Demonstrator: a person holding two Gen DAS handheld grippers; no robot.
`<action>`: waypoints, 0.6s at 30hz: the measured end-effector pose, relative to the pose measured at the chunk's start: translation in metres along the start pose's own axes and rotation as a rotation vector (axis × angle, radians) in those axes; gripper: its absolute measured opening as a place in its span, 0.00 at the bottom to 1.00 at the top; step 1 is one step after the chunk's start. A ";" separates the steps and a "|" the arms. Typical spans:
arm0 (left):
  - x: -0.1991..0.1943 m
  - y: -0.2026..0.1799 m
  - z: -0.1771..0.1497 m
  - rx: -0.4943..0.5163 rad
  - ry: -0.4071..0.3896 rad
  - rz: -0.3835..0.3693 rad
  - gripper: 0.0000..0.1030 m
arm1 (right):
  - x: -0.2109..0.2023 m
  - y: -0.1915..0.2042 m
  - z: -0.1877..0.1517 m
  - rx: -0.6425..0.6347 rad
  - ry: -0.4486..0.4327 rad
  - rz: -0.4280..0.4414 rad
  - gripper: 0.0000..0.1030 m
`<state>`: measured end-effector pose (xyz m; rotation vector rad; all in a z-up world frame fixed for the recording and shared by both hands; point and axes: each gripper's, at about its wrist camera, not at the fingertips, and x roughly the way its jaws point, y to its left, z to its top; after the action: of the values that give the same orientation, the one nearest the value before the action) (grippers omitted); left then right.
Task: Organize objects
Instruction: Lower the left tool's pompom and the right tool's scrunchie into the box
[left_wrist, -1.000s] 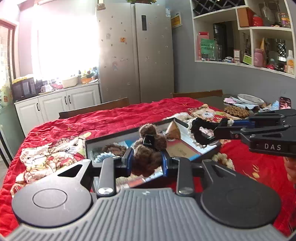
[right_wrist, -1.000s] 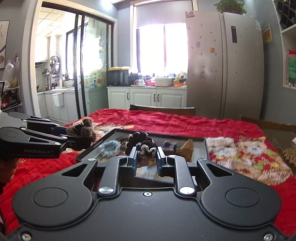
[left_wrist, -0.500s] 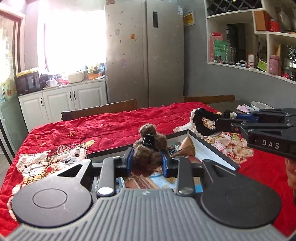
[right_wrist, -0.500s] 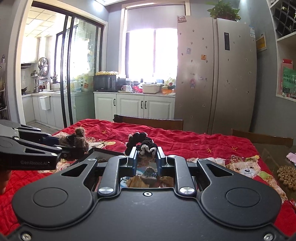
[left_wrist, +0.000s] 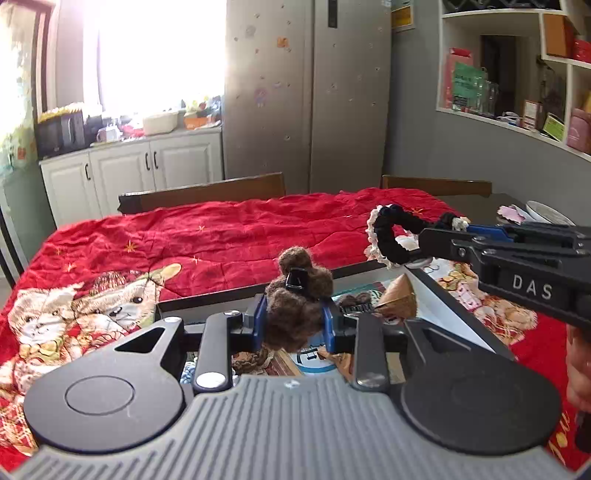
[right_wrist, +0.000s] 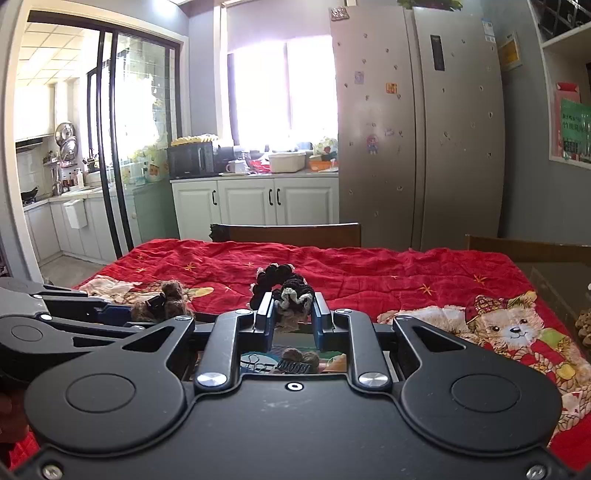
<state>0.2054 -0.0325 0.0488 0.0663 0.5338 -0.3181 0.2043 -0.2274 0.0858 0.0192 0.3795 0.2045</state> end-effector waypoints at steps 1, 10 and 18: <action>0.005 0.001 0.000 -0.007 0.005 0.003 0.33 | 0.004 -0.001 -0.002 0.002 0.005 -0.001 0.19; 0.034 -0.001 -0.006 -0.025 0.035 0.034 0.33 | 0.040 -0.003 -0.022 -0.001 0.056 -0.016 0.19; 0.054 -0.001 -0.020 -0.025 0.080 0.036 0.33 | 0.055 -0.010 -0.038 0.023 0.091 -0.019 0.19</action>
<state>0.2397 -0.0459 0.0042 0.0650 0.6155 -0.2743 0.2419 -0.2264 0.0300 0.0287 0.4728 0.1822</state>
